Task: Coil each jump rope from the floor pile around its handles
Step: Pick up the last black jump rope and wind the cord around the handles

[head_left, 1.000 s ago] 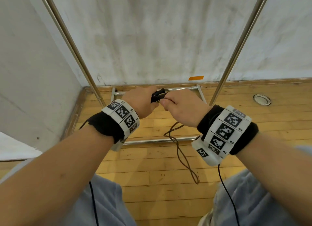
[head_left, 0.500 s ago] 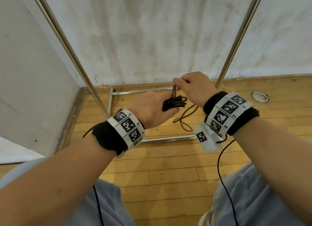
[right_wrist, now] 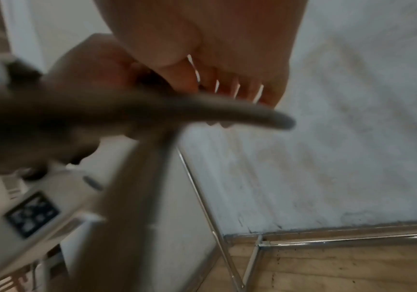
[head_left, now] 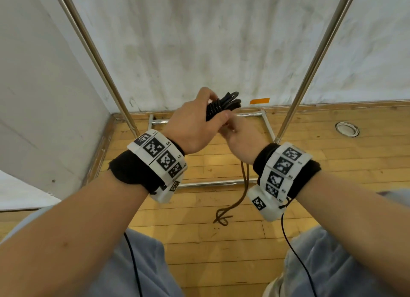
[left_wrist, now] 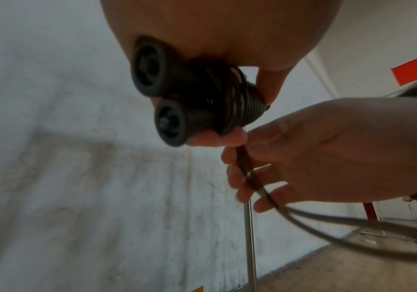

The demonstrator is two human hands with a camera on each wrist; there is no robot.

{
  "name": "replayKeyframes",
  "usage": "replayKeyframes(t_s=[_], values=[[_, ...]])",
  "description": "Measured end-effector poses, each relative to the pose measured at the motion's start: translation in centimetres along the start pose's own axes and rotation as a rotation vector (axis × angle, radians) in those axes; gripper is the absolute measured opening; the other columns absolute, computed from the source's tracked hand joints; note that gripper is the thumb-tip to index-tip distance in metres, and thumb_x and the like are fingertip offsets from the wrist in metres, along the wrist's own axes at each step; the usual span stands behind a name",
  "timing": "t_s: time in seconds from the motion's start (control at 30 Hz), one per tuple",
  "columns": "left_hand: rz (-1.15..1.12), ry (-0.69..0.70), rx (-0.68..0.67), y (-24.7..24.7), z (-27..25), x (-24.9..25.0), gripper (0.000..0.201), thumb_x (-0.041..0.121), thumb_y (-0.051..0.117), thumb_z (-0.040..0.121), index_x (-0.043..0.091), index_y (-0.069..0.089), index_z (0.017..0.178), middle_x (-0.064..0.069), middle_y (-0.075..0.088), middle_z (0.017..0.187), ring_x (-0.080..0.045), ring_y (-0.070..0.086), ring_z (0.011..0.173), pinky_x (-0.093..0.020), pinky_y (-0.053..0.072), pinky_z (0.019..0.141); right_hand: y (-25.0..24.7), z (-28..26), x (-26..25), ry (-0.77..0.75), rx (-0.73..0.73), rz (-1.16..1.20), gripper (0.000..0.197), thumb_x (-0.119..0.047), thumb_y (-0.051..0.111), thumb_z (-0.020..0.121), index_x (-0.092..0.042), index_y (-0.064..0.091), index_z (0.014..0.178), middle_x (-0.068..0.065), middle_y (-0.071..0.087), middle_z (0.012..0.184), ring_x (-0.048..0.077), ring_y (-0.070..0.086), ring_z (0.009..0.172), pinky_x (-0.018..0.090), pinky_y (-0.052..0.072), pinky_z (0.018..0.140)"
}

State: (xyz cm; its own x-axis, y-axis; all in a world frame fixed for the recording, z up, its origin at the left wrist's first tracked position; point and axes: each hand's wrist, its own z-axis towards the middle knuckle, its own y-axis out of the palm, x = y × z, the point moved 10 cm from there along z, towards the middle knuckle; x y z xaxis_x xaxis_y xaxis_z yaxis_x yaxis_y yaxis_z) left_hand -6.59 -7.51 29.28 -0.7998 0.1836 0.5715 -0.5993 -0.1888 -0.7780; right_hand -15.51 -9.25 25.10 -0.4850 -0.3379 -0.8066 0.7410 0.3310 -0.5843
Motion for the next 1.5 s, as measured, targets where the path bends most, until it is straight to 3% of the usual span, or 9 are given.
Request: replayKeyframes(t_s=[0.17,0.27,0.4,0.77,0.97,1.1,1.27,1.4,1.5], values=[[-0.007,0.013,-0.035,0.3,0.0,0.0,0.028,0.045,0.049,0.094,0.027,0.047,0.115,0.012,0.058,0.076,0.0,0.054,0.061,-0.013,0.034,0.048,2.0,-0.5,0.2,0.08,-0.152,0.25,0.017,-0.022,0.047,0.097,-0.02,0.058,0.085,-0.007,0.061,0.07,-0.001,0.06,0.063,0.012,0.045,0.059],[-0.007,-0.009,0.014,-1.0,0.6,-1.0,0.023,0.045,0.05,0.093,0.029,0.048,0.109,0.011,0.058,0.074,-0.002,0.055,0.062,-0.02,0.036,0.051,2.9,-0.8,0.9,0.182,-0.199,0.477,0.027,-0.024,0.038,0.101,-0.014,0.053,0.08,-0.001,0.049,0.06,0.017,0.051,0.057,0.03,0.042,0.064],[0.128,-0.057,0.009,-1.8,1.1,-3.2,0.032,0.049,0.052,0.091,0.028,0.047,0.115,0.015,0.053,0.076,-0.004,0.055,0.065,-0.026,0.041,0.053,0.6,-0.2,0.9,0.048,-0.024,-0.059,0.018,-0.026,0.044,0.098,-0.026,0.05,0.081,-0.007,0.048,0.067,0.009,0.045,0.058,0.02,0.034,0.054],[0.501,-0.116,-0.162,1.7,0.7,-6.1,0.031,0.048,0.048,0.093,0.031,0.043,0.119,0.011,0.052,0.081,-0.015,0.051,0.068,-0.026,0.032,0.049,1.3,-0.8,-1.4,-0.114,-0.187,-0.458,0.025,-0.028,0.04,0.099,-0.018,0.053,0.08,-0.005,0.049,0.067,0.01,0.045,0.06,0.023,0.029,0.052],[0.409,-0.005,-0.277,5.0,-0.3,-3.7,0.024,0.045,0.055,0.09,0.042,0.05,0.113,0.011,0.065,0.099,-0.016,0.06,0.086,-0.038,0.049,0.076,-1.7,-0.5,-2.9,-0.201,-0.036,-0.518,0.031,-0.031,0.039,0.099,-0.024,0.048,0.069,-0.012,0.045,0.062,0.004,0.041,0.056,0.016,0.025,0.049],[0.344,0.112,-0.235,5.0,-0.4,-1.1,0.03,0.046,0.058,0.088,0.034,0.053,0.115,0.011,0.063,0.091,-0.013,0.055,0.074,-0.024,0.036,0.053,-4.5,0.6,-1.3,-0.105,0.091,-0.33,0.034,-0.033,0.044,0.097,-0.014,0.06,0.074,-0.008,0.047,0.061,0.006,0.043,0.055,0.01,0.033,0.049],[0.204,0.154,-0.151,3.8,-1.0,0.6,0.04,0.066,0.052,0.079,0.034,0.062,0.102,0.014,0.063,0.074,-0.007,0.057,0.066,-0.023,0.04,0.054,-5.6,1.4,1.0,0.028,0.11,-0.08,0.037,-0.041,0.054,0.092,-0.009,0.069,0.079,-0.002,0.043,0.054,0.005,0.036,0.043,0.013,0.03,0.043],[0.143,0.19,-0.078,2.3,-1.2,1.5,0.034,0.057,0.054,0.085,0.028,0.063,0.1,0.014,0.06,0.07,-0.005,0.056,0.063,-0.023,0.041,0.054,-6.1,1.7,2.0,0.082,0.144,0.143,0.021,-0.041,0.061,0.087,-0.025,0.065,0.075,-0.015,0.053,0.055,0.0,0.045,0.05,0.021,0.034,0.056],[0.08,0.155,-0.016,1.3,-1.4,1.6,0.029,0.057,0.053,0.083,0.031,0.056,0.093,0.018,0.055,0.068,0.0,0.054,0.061,-0.018,0.036,0.052,-5.7,1.8,2.1,0.07,0.139,0.227,0.032,-0.039,0.06,0.088,-0.012,0.066,0.073,-0.012,0.048,0.047,0.005,0.04,0.043,0.024,0.033,0.051]])
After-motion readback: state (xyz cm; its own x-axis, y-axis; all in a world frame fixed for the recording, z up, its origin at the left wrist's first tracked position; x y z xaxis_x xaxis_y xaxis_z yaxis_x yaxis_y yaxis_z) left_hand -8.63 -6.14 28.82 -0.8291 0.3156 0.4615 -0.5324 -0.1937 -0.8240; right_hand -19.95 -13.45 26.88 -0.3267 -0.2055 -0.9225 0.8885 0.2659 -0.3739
